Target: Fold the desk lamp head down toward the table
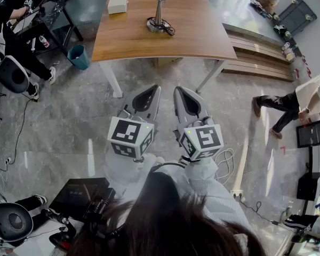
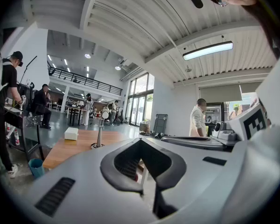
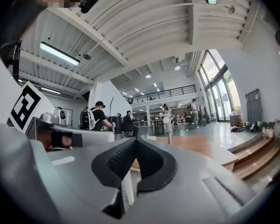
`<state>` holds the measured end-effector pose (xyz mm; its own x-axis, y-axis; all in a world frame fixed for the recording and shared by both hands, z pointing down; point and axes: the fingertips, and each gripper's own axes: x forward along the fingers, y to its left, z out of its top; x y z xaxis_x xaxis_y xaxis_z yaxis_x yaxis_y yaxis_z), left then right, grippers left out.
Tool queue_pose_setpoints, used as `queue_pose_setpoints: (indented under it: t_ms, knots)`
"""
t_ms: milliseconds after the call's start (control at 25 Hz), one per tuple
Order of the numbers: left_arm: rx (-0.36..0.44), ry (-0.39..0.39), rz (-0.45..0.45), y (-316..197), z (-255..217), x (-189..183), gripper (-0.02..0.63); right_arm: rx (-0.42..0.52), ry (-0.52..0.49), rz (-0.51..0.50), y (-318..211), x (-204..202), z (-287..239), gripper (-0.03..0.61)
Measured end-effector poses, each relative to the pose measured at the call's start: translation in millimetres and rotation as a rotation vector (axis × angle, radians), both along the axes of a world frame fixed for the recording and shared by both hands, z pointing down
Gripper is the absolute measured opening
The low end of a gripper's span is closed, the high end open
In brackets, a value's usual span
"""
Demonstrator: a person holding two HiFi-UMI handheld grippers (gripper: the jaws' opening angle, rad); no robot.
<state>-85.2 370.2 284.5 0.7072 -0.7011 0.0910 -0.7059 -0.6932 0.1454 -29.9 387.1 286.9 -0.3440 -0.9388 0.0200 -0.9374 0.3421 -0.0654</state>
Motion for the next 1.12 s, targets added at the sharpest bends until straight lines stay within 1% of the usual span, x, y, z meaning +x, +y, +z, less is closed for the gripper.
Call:
queue_pose_setpoints:
  t_ms: [400,800,960,1120]
  knots:
    - [-0.012,-0.012,-0.015,-1,6,16,0.002,0.008,0.002,-0.002,0,16,1,0.001]
    - [-0.034,-0.016,-0.066,-13,18,36,0.002,-0.012,-0.022,-0.007,-8,50,12,0.002]
    - [-0.039,-0.024,-0.072,-37,26,45,0.002,-0.022,-0.023,-0.009,-32,60,20,0.002]
    - [-0.037,-0.038,-0.075,-81,37,49,0.002,-0.027,-0.025,-0.013,-77,64,31,0.002]
